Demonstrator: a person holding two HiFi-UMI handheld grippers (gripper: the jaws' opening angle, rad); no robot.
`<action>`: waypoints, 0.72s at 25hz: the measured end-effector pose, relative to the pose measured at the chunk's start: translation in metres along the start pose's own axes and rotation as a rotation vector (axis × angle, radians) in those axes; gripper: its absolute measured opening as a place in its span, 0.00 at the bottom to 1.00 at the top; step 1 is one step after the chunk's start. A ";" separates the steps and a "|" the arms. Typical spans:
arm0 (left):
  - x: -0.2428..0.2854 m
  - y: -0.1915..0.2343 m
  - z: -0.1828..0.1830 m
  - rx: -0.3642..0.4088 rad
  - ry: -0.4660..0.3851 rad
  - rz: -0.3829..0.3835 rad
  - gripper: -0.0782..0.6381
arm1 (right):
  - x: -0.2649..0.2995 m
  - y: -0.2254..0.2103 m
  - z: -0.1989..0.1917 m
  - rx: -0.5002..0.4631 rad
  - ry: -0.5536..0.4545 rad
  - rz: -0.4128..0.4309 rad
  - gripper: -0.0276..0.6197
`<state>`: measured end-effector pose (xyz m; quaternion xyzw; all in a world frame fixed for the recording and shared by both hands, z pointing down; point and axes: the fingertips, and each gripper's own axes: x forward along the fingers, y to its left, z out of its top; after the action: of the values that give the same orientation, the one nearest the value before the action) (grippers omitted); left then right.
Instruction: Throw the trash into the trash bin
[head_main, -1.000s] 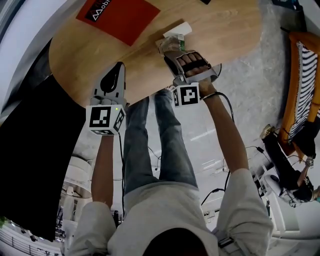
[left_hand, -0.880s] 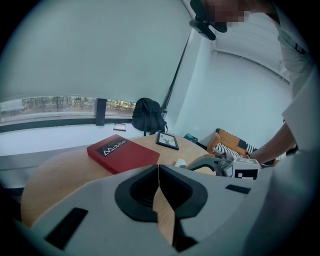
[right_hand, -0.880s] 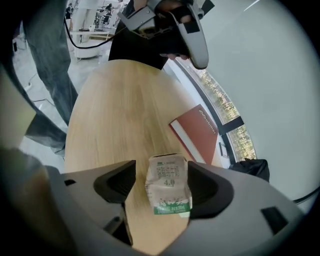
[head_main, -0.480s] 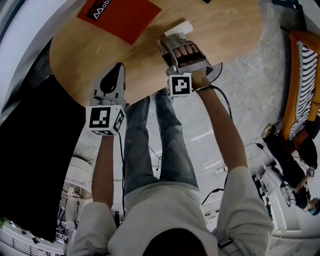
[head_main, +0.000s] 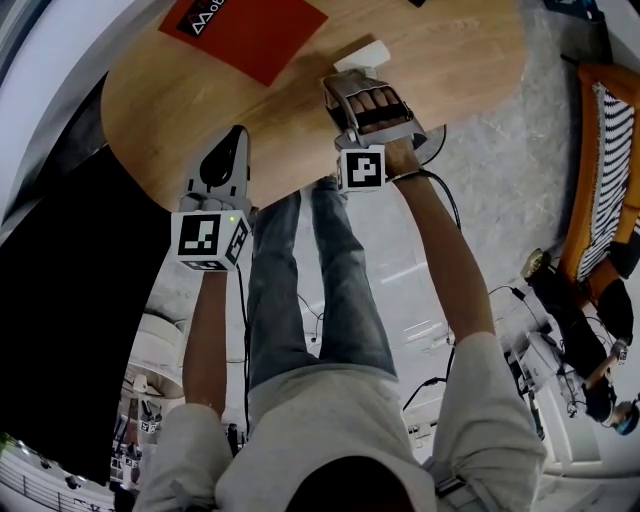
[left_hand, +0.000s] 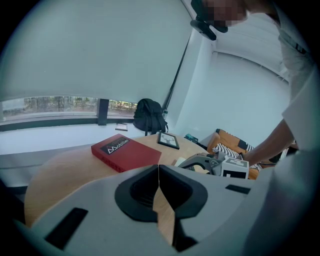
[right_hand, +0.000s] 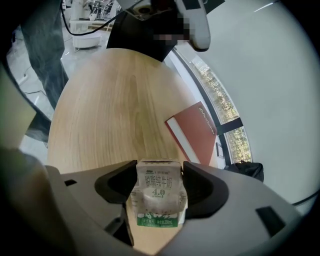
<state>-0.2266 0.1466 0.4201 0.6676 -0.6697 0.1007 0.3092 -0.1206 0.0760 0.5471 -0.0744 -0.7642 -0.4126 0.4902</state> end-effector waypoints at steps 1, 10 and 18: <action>-0.001 -0.001 0.000 0.001 0.000 0.000 0.14 | -0.003 -0.002 0.001 0.022 -0.006 -0.010 0.51; 0.005 -0.015 0.004 0.025 -0.007 -0.034 0.14 | -0.038 -0.045 -0.002 0.678 -0.099 -0.102 0.50; 0.014 -0.038 0.008 0.053 0.005 -0.075 0.14 | -0.079 -0.073 -0.051 1.533 -0.285 -0.175 0.50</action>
<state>-0.1912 0.1275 0.4107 0.6999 -0.6406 0.1085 0.2966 -0.0837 0.0157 0.4513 0.2928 -0.8944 0.2063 0.2680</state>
